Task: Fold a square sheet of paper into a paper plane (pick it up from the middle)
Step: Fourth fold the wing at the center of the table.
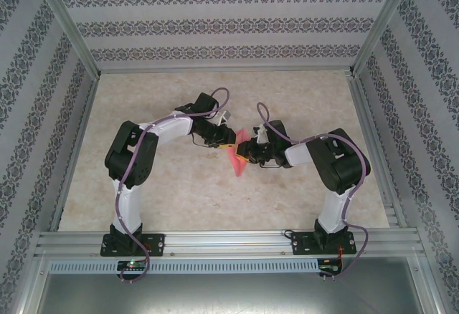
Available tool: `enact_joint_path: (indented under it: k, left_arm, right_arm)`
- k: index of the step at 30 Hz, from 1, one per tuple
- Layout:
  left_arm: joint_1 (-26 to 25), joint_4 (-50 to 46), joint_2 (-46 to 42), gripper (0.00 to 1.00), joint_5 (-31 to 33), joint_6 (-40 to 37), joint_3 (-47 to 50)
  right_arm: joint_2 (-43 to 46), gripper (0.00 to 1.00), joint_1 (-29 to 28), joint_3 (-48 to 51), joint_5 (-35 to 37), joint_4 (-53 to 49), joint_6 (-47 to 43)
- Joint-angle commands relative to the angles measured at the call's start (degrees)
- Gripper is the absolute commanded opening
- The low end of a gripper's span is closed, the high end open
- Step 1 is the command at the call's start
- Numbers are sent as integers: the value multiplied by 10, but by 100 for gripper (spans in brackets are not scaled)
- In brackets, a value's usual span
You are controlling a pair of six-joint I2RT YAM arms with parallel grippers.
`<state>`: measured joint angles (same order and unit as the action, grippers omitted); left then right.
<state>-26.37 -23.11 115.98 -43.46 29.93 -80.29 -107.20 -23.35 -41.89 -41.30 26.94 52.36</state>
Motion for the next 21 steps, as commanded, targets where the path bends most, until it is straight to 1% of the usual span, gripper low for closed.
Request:
enact_joint_path:
  k: [1, 10, 16, 21]
  left_arm:
    - [7, 8, -1, 31, -5, 15, -8]
    - [-2, 19, 27, 35, -21, 28, -12]
    - [-3, 6, 45, 35, -10, 22, -21]
    - [-5, 16, 56, 35, -19, 28, -25]
  right_arm:
    - [-6, 23, 2, 10, -5, -2, -13]
    - [-4, 20, 2, 12, -4, -3, -17]
    - [-4, 18, 3, 13, -5, -5, -17]
    - [-4, 17, 3, 12, -6, -5, -18]
